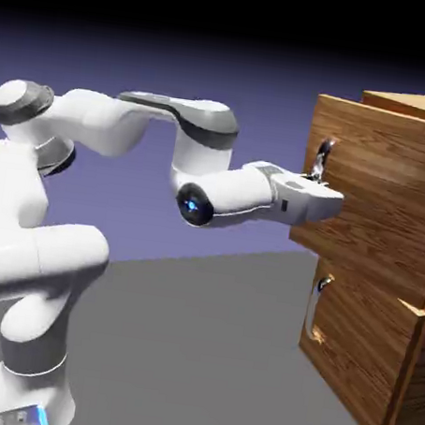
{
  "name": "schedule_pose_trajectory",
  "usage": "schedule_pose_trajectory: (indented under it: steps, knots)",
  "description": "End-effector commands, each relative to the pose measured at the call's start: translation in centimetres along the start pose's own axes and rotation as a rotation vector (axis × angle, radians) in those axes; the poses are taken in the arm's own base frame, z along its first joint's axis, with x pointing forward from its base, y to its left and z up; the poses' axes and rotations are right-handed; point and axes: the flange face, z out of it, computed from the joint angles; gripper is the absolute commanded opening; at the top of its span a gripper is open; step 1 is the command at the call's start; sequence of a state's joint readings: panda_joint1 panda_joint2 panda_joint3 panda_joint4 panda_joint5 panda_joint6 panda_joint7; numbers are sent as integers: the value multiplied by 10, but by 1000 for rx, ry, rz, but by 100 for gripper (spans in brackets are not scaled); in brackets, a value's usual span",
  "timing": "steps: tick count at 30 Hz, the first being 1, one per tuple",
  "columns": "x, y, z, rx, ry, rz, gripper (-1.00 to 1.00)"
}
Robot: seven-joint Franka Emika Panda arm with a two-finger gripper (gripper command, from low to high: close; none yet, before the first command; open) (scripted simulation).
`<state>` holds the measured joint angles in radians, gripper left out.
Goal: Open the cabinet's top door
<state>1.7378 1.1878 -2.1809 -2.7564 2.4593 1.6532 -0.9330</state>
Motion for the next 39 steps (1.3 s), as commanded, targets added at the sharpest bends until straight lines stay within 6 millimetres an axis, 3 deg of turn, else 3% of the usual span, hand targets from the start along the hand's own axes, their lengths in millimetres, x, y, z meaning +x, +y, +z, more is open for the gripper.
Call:
schedule_pose_trajectory:
  steps: [1, 11, 22, 29, 39]
  knots:
    - [2, 2, -6, 15, -15, 0, -100]
    - [32, 32, -57, 182, -182, 0, -100]
    - [83, 83, -108, 403, -403, 0, -100]
    - [112, 112, -125, 516, -516, 0, -100]
    - [140, 140, -135, 619, -619, 0, -100]
